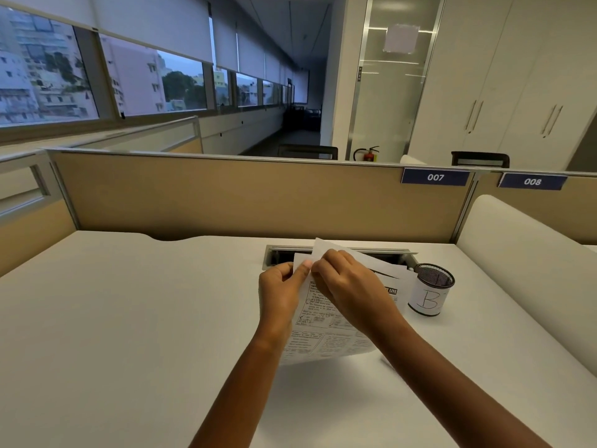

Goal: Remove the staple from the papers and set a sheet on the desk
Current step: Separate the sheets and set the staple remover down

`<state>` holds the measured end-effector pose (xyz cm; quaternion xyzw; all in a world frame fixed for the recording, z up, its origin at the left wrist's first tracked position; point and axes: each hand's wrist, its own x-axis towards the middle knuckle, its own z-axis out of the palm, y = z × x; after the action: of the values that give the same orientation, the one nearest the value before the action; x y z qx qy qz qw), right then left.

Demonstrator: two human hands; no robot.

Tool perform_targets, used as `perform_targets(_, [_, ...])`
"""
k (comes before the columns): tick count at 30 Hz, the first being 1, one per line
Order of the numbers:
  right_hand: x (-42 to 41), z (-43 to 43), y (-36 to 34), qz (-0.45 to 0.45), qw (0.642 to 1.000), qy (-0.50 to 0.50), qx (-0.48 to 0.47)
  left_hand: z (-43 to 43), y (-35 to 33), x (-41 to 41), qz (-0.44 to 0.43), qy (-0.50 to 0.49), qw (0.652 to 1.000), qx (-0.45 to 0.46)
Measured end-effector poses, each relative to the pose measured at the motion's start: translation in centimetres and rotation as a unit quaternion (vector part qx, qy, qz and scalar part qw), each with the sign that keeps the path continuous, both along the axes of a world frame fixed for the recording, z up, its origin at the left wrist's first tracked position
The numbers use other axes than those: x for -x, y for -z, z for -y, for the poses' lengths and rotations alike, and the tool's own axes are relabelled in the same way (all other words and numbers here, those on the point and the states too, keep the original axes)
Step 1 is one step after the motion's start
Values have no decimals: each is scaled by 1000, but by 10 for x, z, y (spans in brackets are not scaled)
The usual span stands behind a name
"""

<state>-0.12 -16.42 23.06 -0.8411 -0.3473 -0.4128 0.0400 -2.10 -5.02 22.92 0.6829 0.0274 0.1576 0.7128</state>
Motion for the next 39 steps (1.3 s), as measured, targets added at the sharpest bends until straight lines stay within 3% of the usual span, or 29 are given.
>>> perform_targets(10, [-12,5,-3,48,996,-12,70,-3,-3,5,6,38,999,-20])
perform_targets(17, [-12,8,1,32,999,-19,6,-3,-2,9,17,62,997,-49])
perform_targets(25, [-8,7,0,-70,991,-53,-100,-4,-7,9,10,65,998,-6])
perform_targets(30, [-7,17,-10,-67,993,-83,-44,-9,-6,7,17,46,998,-27])
perform_targets(39, [-6,13,-21,-25,998,-51,7,-5,-5,4,42,27,997,-66])
